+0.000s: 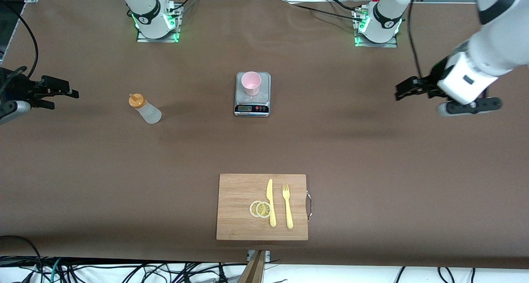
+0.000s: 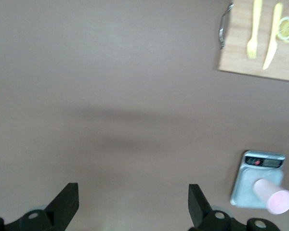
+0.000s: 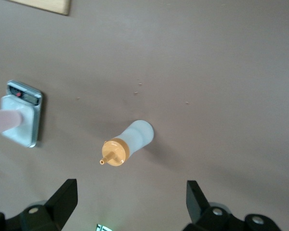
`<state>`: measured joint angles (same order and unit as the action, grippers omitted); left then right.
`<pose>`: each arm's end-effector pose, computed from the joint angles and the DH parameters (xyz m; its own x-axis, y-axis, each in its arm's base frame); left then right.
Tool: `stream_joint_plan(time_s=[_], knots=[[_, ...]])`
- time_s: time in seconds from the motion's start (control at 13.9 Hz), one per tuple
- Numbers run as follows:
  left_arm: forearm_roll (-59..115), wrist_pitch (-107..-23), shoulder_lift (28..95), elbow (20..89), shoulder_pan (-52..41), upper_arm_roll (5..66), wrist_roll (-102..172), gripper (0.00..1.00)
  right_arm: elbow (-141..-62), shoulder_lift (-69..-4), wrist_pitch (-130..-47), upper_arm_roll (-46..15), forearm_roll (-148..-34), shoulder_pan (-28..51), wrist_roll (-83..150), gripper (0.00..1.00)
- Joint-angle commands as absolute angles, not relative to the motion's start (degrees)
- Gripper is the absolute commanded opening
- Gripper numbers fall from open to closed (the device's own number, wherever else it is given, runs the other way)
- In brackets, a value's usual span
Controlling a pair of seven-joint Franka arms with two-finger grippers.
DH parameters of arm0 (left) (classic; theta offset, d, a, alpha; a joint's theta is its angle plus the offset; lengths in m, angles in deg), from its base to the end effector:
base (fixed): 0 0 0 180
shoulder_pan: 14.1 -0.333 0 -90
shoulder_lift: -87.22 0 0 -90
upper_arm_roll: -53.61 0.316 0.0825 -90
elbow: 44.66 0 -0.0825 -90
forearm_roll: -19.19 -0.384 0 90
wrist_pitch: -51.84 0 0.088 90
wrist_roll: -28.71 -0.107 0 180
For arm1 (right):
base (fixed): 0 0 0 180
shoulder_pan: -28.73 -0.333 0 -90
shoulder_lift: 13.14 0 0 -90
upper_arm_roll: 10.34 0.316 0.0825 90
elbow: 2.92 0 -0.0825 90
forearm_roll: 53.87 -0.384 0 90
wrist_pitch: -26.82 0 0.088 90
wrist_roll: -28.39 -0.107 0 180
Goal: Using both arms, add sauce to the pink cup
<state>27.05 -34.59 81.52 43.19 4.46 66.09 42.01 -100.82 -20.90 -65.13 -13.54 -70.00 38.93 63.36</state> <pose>0.5699 -0.0821 0.5827 0.9824 0.1184 -0.1445 0.1314 -0.9877 0.0842 0.5689 -0.1043 0.4898 0.9415 0.3338 -0.0459 0.2979 -0.8882 -0.3497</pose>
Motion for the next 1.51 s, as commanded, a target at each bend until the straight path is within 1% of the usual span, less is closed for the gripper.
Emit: stream_joint_plan(time_s=[0.0,0.07,0.22,0.29,0.36,0.5,0.79,1.08,1.44], knots=[[25.61,-31.31,81.69,42.0,-1.25,64.78,33.14,1.0,-104.34,-22.18,-66.61,-13.07,-75.82,42.61,79.91,1.0],[25.52,-30.61,81.69,42.0,-3.27,64.78,30.23,1.0,-105.04,-23.76,-66.7,-13.15,-78.19,43.92,88.08,1.0],[25.43,-29.46,81.69,41.91,-6.7,63.64,26.61,1.0,-104.96,-29.46,-66.35,-13.24,-83.02,46.21,106.43,1.0],[24.04,-29.37,81.86,41.91,-8.89,61.46,26.25,1.0,-105.05,-32.01,-66.0,-13.24,-85.31,47.18,115.14,1.0],[21.94,-29.37,82.64,41.91,-11.0,58.04,26.08,1.0,-105.05,-34.47,-65.82,-13.24,-87.33,47.45,123.41,1.0],[20.07,-28.15,82.92,41.91,-14.7,52.93,26.07,1.0,-105.23,-38.52,-63.82,-13.24,-90.41,48.76,133.56,1.0],[20.24,-27.96,82.22,41.74,-14.89,52.56,25.99,1.0,-105.14,-46.08,-58.63,-13.24,-94.02,49.39,150.61,1.0],[20.33,-27.96,81.78,41.73,-14.28,52.38,26.25,1.0,-104.61,-54.96,-57.04,-13.42,-98.16,49.39,165.56,1.0],[20.33,-27.96,81.16,40.59,-13.93,52.47,26.16,1.0,-104.17,-57.52,-54.13,-13.24,-101.15,49.04,169.28,1.0]])
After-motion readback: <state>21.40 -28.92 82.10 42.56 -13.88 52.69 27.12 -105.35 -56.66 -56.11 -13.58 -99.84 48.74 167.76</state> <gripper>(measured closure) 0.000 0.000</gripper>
